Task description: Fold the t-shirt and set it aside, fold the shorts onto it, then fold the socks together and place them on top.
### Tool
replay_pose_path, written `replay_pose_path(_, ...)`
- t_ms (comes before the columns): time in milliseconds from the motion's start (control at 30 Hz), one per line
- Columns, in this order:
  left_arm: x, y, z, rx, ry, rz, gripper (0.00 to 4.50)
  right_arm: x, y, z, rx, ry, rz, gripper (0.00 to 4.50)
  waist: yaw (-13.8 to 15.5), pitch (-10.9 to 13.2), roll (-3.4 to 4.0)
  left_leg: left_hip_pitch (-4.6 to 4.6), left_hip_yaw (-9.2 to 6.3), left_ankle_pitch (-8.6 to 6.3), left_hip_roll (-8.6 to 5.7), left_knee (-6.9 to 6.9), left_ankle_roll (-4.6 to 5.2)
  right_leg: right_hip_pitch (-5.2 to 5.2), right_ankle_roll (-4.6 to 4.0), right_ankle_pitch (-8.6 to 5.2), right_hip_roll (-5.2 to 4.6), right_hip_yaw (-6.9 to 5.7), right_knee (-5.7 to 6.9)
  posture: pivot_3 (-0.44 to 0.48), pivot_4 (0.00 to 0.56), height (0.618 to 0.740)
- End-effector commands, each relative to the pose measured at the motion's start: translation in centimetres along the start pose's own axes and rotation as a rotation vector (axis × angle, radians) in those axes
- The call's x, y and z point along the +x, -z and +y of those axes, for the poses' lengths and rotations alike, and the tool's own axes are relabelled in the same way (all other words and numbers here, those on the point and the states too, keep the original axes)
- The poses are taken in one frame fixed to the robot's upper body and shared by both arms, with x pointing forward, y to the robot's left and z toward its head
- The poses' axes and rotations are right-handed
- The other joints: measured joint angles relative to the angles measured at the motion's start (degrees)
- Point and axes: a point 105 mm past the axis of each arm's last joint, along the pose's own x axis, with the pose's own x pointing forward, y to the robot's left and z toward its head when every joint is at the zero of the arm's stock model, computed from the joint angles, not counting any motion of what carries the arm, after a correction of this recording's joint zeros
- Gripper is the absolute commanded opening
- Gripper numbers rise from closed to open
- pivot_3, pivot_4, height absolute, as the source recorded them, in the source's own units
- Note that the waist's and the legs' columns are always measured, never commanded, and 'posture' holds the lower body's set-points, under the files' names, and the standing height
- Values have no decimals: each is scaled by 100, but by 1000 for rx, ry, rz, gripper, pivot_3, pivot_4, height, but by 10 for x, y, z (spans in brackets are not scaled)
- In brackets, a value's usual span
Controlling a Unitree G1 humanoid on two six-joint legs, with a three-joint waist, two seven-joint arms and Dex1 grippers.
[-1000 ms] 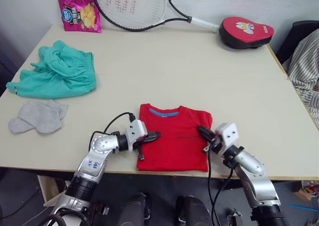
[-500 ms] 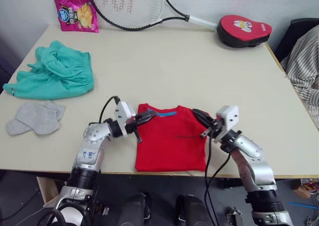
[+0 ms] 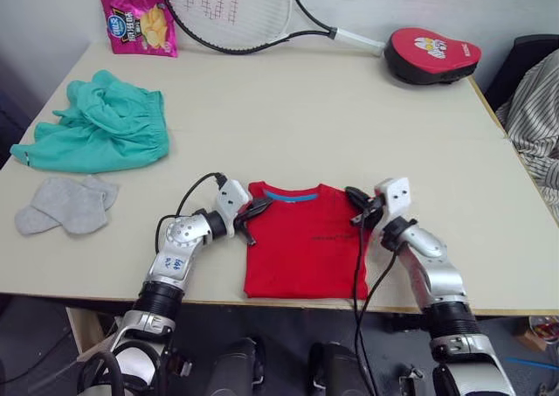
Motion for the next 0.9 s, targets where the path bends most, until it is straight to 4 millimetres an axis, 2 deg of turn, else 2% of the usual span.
replay_pose_path(33, -3, -1, 2, 19, 0, -7, 13, -13, -12, -9, 2, 7, -37, 0, -7, 0, 0, 0, 0, 0, 1, 0, 0, -1, 0, 0, -2, 1, 0, 0, 150, 740)
replay_pose_path(100, -6, -18, -1, 58, 53, -85, 13, -20, -26, 6, 3, -74, -85, 0, -10, 0, 0, -2, 1, 0, 4, -1, -1, -5, 0, 0, -5, 2, 0, 0, 150, 740)
replay_pose_path(167, -10, -38, -9, 82, 127, -174, 13, -32, -37, 29, -12, -184, -106, 0, -9, 1, 2, -6, 1, 0, 8, -4, -4, -10, 0, 0, -4, 2, -1, 0, 150, 740)
replay_pose_path(267, -17, -54, -31, 84, 257, -244, 13, -54, -37, 72, -52, -357, -74, 0, -7, 2, 2, -11, 3, -4, 12, -5, -8, -14, 0, 0, -3, 5, -9, 0, 150, 740)
replay_pose_path(367, -26, -45, -52, 130, 339, -190, 13, -71, -25, 99, -108, -433, -14, 0, -12, 1, 2, -5, 3, -11, 15, -6, -13, -6, 0, 0, 0, 10, -21, 0, 150, 740)
replay_pose_path(500, -38, -32, -70, 57, 362, -158, 13, -80, -10, 109, -84, -375, 19, 0, -1, 1, 3, -1, 12, -28, 16, -8, -39, -15, -1, 0, 1, 23, -32, 0, 150, 740)
replay_pose_path(567, -40, -19, -76, 30, 342, -110, 13, -86, 0, 106, -67, -319, 42, 0, 26, 0, 2, 0, 13, -29, 17, -6, -40, -17, -1, 0, 0, 29, -30, 0, 150, 740)
replay_pose_path(667, -40, -6, -74, 9, 296, -59, 13, -96, 8, 85, -87, -244, 75, 0, 84, 0, 2, -1, 14, -35, 16, -6, -37, -19, -1, 0, -4, 37, -33, 0, 150, 740)
replay_pose_path(767, -45, 9, -72, 35, 309, 2, 13, -108, 12, 49, -68, -136, 118, 0, 124, 0, 2, 1, 22, -37, 16, -5, -35, -21, -1, 0, -2, 48, -34, 0, 150, 740)
replay_pose_path(900, -44, 9, -64, 18, 283, -14, 13, -120, 7, 13, -11, -53, 133, 0, 144, 0, 3, 4, 26, -40, 18, -8, -38, -23, -1, 0, -1, 51, -35, 0, 150, 740)
